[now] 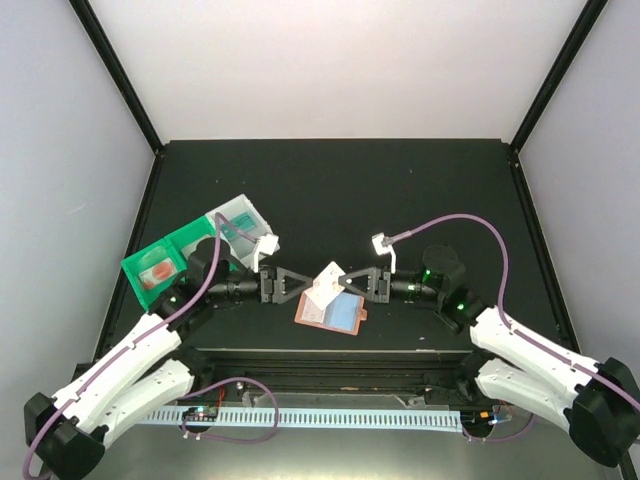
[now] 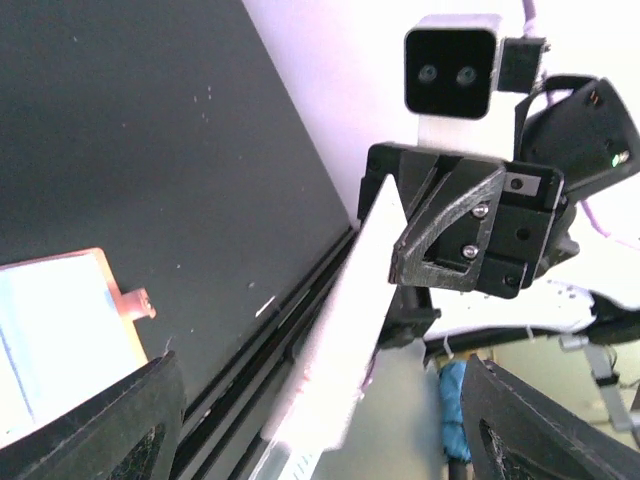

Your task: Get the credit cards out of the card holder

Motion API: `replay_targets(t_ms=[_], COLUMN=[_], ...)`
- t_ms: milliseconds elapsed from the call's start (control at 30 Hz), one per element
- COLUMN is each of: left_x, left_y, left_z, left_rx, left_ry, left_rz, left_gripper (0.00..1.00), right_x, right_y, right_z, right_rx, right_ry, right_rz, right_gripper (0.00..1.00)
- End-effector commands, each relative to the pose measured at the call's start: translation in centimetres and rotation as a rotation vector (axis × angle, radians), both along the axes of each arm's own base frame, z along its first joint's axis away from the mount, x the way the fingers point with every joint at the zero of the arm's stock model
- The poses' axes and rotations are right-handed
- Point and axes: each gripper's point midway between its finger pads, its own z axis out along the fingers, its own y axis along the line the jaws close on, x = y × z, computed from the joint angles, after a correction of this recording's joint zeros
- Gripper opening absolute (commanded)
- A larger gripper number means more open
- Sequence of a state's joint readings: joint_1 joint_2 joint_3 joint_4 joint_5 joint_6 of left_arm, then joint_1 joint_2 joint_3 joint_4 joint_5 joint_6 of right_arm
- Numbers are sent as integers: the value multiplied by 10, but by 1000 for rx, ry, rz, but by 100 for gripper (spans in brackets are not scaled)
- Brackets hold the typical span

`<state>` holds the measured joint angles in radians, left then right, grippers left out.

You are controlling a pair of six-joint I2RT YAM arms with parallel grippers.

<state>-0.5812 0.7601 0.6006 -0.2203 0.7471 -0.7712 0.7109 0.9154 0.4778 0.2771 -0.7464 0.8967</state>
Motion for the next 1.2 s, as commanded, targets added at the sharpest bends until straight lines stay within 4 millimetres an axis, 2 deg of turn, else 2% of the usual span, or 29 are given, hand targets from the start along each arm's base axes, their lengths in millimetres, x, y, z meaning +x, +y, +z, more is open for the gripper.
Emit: replay_targets(t_ms=[0,233,300,467,567,767,1000,1167], left_x=[16,18,21,28,31,35,46,49], left_y=[5,7,9,9,7,6,6,3], left_z=[15,30,31,34,32,34,32,30], left_rx=[-91,-249,-282,-362,-370,-413,-417,-421], left_ry=[23,61,73,98,117,126,132,145], left_rz=[123,168,187,219,219,226,268,267], left_gripper=[77,75,73,60,50,49,38,14], right_x=[29,56,65,76,77,75,73,73], right_y=[0,3,3,1,4,10,14,14], right_z=[32,44,41,37,34,32,29,24], right_rx=[167,268,264,292,289,289,289,277], right_ry=[68,146,161,204,223,240,256,268], right_rz=[-144,-244,-289,-349,-355,-344,-330,-336], right_gripper=[1,1,1,1,1,1,1,1])
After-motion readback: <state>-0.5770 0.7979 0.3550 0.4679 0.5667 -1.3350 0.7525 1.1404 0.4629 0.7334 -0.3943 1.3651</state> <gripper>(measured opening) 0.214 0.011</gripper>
